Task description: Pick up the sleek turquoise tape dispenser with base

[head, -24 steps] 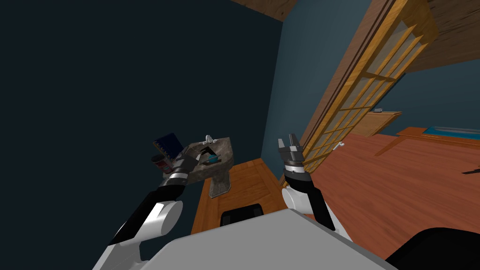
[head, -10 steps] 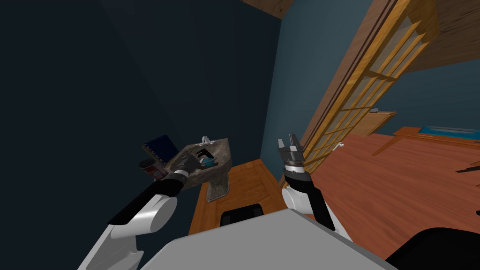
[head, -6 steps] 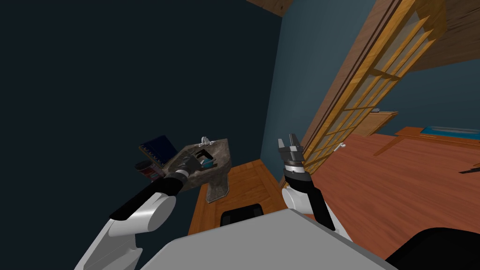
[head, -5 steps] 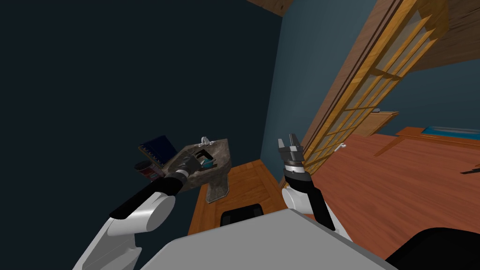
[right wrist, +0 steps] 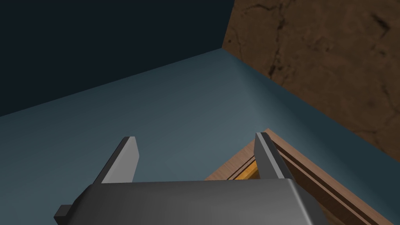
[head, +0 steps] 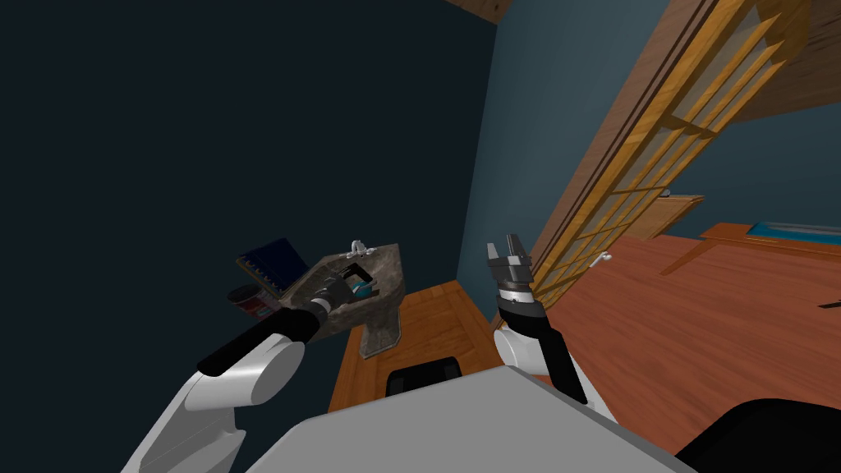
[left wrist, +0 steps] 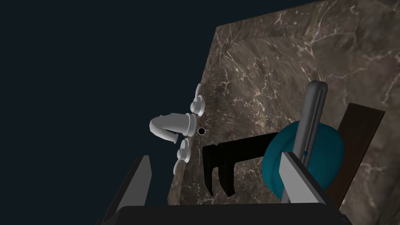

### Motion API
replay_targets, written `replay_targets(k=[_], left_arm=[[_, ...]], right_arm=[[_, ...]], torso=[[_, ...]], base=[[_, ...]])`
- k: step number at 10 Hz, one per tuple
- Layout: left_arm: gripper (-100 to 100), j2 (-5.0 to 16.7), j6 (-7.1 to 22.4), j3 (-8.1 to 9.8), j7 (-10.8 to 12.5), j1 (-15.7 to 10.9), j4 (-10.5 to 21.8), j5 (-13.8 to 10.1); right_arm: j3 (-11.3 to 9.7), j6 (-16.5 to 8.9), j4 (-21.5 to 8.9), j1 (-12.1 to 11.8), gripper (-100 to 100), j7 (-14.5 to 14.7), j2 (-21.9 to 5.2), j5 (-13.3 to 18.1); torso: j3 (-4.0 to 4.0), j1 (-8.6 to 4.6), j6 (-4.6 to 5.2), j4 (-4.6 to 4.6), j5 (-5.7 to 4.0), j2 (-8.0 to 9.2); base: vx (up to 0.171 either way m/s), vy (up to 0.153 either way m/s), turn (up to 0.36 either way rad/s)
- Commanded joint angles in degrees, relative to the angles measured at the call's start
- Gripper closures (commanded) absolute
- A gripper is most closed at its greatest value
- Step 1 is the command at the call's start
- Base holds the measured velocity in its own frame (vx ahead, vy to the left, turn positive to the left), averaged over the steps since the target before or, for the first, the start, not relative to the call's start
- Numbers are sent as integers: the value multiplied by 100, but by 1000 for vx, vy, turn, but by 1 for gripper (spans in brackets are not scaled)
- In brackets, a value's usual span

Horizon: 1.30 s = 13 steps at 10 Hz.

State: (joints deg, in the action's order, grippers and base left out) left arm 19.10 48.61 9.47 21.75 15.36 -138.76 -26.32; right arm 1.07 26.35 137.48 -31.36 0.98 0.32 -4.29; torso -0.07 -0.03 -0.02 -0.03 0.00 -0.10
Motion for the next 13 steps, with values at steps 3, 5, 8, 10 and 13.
replay_targets(k=[3, 5, 8, 10, 13], left_arm=[[-100, 92, 539, 57, 107, -59, -22, -142], [-100, 180, 912, 106, 210, -119, -37, -269], [-100, 270, 1343, 150, 310, -178, -55, -391], [-100, 363, 1632, 192, 409, -235, -77, -508], [-100, 457, 2049, 230, 506, -291, -103, -621]], right_arm=[[0, 0, 0, 0, 0, 0, 0, 0], [0, 0, 0, 0, 0, 0, 0, 0], [0, 0, 0, 0, 0, 0, 0, 0], [0, 0, 0, 0, 0, 0, 0, 0], [0, 0, 0, 0, 0, 0, 0, 0]], torso=[[-4, -4, 0, -1, -1, -7], [-2, 0, 0, 0, 0, -5], [-1, -2, 0, 0, -1, -3], [0, -1, 0, 0, 0, 0], [0, 1, 0, 0, 0, 0]], base=[[42, -15, 14], [47, -10, 23], [37, -14, 19], [40, -14, 20], [43, -12, 23]])
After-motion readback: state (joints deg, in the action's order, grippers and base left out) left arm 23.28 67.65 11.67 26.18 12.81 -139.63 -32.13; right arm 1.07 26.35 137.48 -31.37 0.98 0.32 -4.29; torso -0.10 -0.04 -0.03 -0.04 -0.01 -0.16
